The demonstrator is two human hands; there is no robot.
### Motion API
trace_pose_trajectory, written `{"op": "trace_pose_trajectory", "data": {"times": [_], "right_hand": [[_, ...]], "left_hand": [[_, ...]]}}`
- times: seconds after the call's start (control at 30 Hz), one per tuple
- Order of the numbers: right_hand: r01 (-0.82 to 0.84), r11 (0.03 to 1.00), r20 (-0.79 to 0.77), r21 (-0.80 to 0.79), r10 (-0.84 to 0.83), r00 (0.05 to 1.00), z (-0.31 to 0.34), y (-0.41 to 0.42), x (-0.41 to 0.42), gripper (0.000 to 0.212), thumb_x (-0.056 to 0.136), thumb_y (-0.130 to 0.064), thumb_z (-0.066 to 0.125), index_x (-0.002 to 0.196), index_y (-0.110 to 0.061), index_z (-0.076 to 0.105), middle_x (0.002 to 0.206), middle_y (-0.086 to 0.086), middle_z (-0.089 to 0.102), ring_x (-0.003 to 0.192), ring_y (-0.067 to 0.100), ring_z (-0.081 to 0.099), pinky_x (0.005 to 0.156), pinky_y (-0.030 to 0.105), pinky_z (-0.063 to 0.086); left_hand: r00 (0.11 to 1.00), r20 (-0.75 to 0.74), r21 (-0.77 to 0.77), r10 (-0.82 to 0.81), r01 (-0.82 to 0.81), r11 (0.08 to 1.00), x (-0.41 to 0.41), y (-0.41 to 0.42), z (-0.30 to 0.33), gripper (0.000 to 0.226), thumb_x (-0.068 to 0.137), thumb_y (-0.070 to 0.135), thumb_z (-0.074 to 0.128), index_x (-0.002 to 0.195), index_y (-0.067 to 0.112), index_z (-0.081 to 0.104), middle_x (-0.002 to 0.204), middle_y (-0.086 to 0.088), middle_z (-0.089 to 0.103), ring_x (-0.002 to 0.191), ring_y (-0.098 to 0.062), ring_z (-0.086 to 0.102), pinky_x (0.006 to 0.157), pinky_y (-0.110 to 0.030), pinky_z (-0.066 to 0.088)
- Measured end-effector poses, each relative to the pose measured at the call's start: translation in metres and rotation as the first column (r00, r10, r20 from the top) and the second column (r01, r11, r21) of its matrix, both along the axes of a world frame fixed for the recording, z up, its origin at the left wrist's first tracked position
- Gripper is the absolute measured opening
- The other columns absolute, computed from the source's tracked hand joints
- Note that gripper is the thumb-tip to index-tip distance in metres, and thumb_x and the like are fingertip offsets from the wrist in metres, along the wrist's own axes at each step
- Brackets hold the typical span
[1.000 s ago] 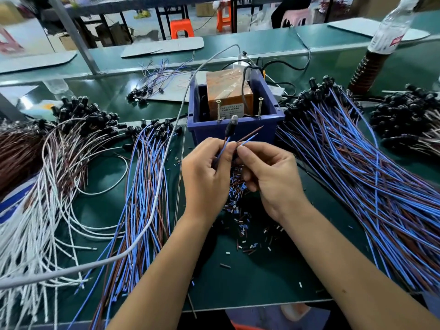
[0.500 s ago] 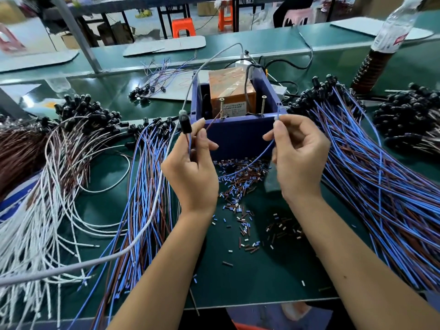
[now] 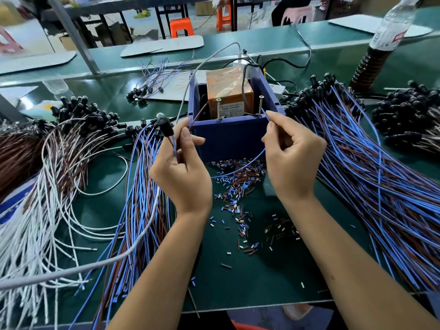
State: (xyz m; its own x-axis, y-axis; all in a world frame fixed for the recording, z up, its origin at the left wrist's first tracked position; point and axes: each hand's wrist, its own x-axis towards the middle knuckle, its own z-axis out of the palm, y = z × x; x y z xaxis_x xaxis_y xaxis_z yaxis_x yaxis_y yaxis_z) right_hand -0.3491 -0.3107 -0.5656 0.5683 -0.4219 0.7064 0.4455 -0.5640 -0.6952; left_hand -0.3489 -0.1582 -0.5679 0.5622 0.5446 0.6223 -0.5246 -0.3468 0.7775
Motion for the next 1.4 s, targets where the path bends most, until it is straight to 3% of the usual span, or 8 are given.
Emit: {"op": "trace_pose_trajectory", "data": {"times": [0.27, 0.53, 0.93, 1.17, 1.4], "right_hand": [[0.002, 1.0, -0.007, 0.009, -0.002, 1.0, 0.0007, 0.0004, -0.001, 0.024, 0.1, -0.01, 0.061, 0.115, -0.003, 0.079, 0.093, 0.008, 0.08, 0.081, 0.016, 0.076, 0.074, 0.028, 0.061], [-0.003, 1.0, -0.014, 0.005, 0.003, 1.0, 0.0011, 0.0008, -0.0019, 0.024, 0.1, -0.01, 0.061, 0.115, -0.004, 0.078, 0.094, 0.007, 0.08, 0.083, 0.016, 0.076, 0.074, 0.031, 0.062], [-0.008, 1.0, -0.013, 0.008, 0.008, 1.0, 0.0004, 0.0002, -0.002, 0.023, 0.1, -0.009, 0.062, 0.114, -0.005, 0.079, 0.092, 0.005, 0.08, 0.081, 0.013, 0.075, 0.073, 0.028, 0.061], [-0.008, 1.0, -0.012, 0.002, 0.008, 1.0, 0.0017, 0.0001, -0.0024, 0.022, 0.099, -0.008, 0.062, 0.113, -0.005, 0.079, 0.091, 0.005, 0.08, 0.079, 0.013, 0.075, 0.072, 0.026, 0.06], [-0.034, 0.998, -0.043, 0.061, 0.037, 0.998, 0.0026, -0.0009, -0.0019, 0.023, 0.099, -0.009, 0.062, 0.113, -0.008, 0.08, 0.085, 0.0, 0.078, 0.074, 0.01, 0.073, 0.068, 0.024, 0.058]], "left_hand": [[0.998, -0.02, 0.022, -0.052, 0.052, 0.998, -0.0019, -0.0009, -0.0005, 0.02, 0.106, 0.009, 0.054, 0.105, 0.002, 0.072, 0.074, -0.001, 0.071, 0.072, 0.0, 0.066, 0.074, -0.008, 0.043], [0.995, -0.069, 0.052, -0.073, 0.076, 0.996, -0.0017, -0.0014, -0.0048, 0.017, 0.106, 0.013, 0.055, 0.098, 0.018, 0.071, 0.07, 0.005, 0.069, 0.061, -0.004, 0.057, 0.063, -0.02, 0.041], [0.995, -0.044, 0.042, -0.087, 0.089, 0.995, -0.0019, -0.0007, -0.0061, 0.019, 0.105, 0.01, 0.054, 0.097, 0.013, 0.071, 0.067, 0.006, 0.065, 0.067, -0.014, 0.064, 0.07, -0.033, 0.053], [0.994, -0.037, 0.051, -0.1, 0.102, 0.994, -0.0027, -0.0019, -0.0046, 0.018, 0.104, 0.01, 0.055, 0.096, 0.016, 0.07, 0.066, 0.009, 0.064, 0.065, -0.009, 0.062, 0.069, -0.023, 0.049], [0.976, -0.145, 0.052, -0.161, 0.17, 0.984, -0.0097, 0.0012, 0.0015, 0.014, 0.103, 0.019, 0.058, 0.092, 0.023, 0.066, 0.07, 0.008, 0.067, 0.065, -0.007, 0.061, 0.065, -0.02, 0.046]]}}
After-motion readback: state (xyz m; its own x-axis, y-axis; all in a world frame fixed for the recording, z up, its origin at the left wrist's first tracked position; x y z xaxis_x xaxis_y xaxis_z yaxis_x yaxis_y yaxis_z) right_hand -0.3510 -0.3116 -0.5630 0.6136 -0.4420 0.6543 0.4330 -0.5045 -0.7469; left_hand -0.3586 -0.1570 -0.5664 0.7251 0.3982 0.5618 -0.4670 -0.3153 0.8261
